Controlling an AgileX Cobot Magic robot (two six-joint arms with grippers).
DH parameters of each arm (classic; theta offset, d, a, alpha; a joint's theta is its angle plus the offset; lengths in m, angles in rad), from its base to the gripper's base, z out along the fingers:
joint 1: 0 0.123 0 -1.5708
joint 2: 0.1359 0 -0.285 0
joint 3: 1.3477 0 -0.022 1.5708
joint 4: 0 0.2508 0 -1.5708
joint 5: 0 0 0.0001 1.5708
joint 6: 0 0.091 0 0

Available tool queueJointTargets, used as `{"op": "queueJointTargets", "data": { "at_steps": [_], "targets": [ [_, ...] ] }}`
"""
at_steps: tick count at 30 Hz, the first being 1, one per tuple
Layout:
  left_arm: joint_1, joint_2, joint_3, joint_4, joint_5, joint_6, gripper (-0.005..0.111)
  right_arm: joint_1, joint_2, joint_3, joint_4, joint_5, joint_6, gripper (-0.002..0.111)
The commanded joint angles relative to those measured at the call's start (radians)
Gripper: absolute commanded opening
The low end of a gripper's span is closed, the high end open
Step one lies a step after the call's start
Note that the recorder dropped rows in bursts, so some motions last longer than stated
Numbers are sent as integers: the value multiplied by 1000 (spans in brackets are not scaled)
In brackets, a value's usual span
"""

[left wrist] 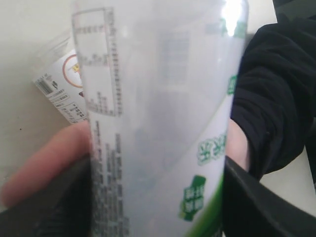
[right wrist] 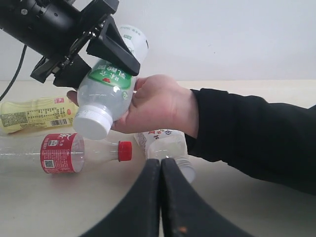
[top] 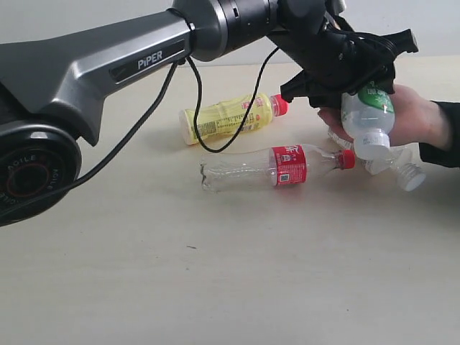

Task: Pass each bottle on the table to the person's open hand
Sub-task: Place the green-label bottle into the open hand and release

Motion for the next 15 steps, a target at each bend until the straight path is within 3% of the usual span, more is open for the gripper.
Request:
{"op": "queueJointTargets", "data": {
  "at_steps": [1, 15],
  "targets": [
    [1, -3, -7, -5, -5, 3, 39, -1, -6, 5, -1, -6, -2, 0],
    [1, -3, -7, -1, 9, 26, 79, -1, -6, 5, -1, -6, -2, 0]
  ]
}}
